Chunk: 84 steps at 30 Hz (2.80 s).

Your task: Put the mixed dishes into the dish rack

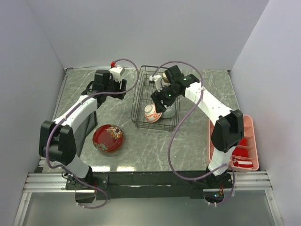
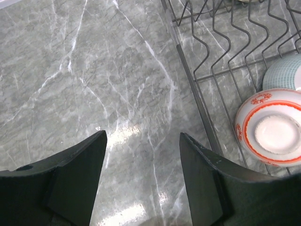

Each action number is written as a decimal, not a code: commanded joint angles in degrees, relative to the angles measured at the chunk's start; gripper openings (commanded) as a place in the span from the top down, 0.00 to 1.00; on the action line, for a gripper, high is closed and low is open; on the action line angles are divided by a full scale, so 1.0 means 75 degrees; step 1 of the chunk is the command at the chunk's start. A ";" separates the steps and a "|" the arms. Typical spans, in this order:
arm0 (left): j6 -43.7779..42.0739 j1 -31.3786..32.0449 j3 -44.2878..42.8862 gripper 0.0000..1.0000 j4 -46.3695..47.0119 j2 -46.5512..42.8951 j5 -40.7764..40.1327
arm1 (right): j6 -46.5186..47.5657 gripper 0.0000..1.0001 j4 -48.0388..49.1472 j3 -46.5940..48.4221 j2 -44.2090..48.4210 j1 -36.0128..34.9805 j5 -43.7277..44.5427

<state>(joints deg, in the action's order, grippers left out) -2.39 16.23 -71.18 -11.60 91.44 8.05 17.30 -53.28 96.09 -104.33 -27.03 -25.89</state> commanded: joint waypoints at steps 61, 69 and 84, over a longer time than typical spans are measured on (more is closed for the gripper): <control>0.0061 -0.0066 0.0936 0.29 0.0444 -0.0942 -0.0008 | 0.1831 0.62 0.1384 0.0653 -0.0527 -0.1178 0.0664; 0.0120 -0.0066 0.1006 0.29 0.0398 -0.0918 0.0028 | 0.1292 0.61 0.3409 -0.1314 0.0200 -0.1154 -0.0145; 0.0073 -0.0066 0.0912 0.29 0.0222 -0.0871 -0.0090 | 0.0002 0.65 0.7068 -0.2980 0.0551 -0.1213 -0.0310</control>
<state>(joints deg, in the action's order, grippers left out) -2.13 15.88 -63.86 -10.66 85.01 6.83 20.25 -10.55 74.83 -105.23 -35.59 -26.44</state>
